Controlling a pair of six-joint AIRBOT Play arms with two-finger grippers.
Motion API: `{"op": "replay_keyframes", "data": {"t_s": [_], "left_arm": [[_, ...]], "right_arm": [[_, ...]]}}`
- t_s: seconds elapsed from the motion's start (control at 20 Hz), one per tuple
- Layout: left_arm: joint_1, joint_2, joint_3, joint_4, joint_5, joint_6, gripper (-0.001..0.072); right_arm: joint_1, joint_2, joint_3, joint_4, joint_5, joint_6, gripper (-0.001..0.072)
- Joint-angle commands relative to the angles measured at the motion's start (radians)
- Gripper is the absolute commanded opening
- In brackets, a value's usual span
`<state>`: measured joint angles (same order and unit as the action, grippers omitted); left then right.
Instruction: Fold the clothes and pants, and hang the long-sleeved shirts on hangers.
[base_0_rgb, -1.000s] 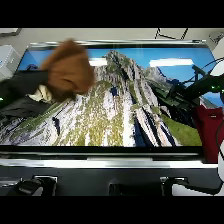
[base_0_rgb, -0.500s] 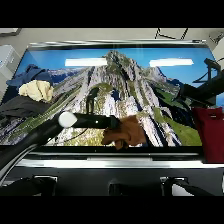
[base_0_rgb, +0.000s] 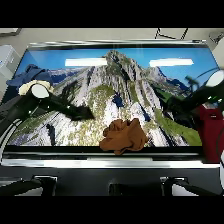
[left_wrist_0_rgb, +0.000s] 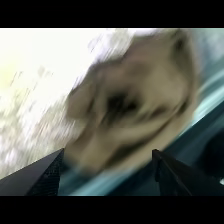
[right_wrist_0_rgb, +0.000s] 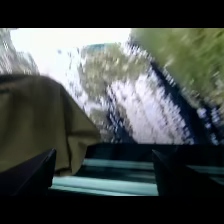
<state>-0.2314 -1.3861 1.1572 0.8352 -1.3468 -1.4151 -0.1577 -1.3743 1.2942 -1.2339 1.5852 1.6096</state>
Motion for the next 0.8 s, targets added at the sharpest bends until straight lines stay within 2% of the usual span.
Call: {"op": "replay_keyframes", "data": {"t_s": [0.0,0.15,0.25,0.5,0.6,0.7,0.75], "left_arm": [[0.031,0.010,-0.205,-0.023,-0.052,0.071,0.0616],[-0.044,0.009,-0.412,-0.213,0.144,0.146,0.0606],[-0.100,0.000,-0.483,-0.287,0.233,0.190,0.0603],[-0.200,-0.021,-0.505,-0.359,0.404,0.184,0.0586],[-0.230,-0.021,-0.505,-0.368,0.485,0.113,0.0573],[-0.254,-0.021,-0.505,-0.369,0.547,0.063,0.0193],[-0.262,-0.021,-0.503,-0.369,0.556,0.062,0.0048]], "right_arm": [[0.018,-0.006,-0.230,0.064,-0.051,-0.049,0.0708],[0.019,-0.006,-0.358,0.105,-0.115,-0.060,0.0707],[0.019,-0.006,-0.386,0.115,-0.130,-0.067,0.0698],[0.019,-0.006,-0.389,0.174,-0.148,-0.081,0.0696],[0.019,-0.006,-0.390,0.176,-0.151,-0.081,0.0697],[0.019,-0.006,-0.409,0.178,-0.188,-0.080,0.0697],[0.019,-0.006,-0.428,0.192,-0.213,-0.080,0.0697]]}}
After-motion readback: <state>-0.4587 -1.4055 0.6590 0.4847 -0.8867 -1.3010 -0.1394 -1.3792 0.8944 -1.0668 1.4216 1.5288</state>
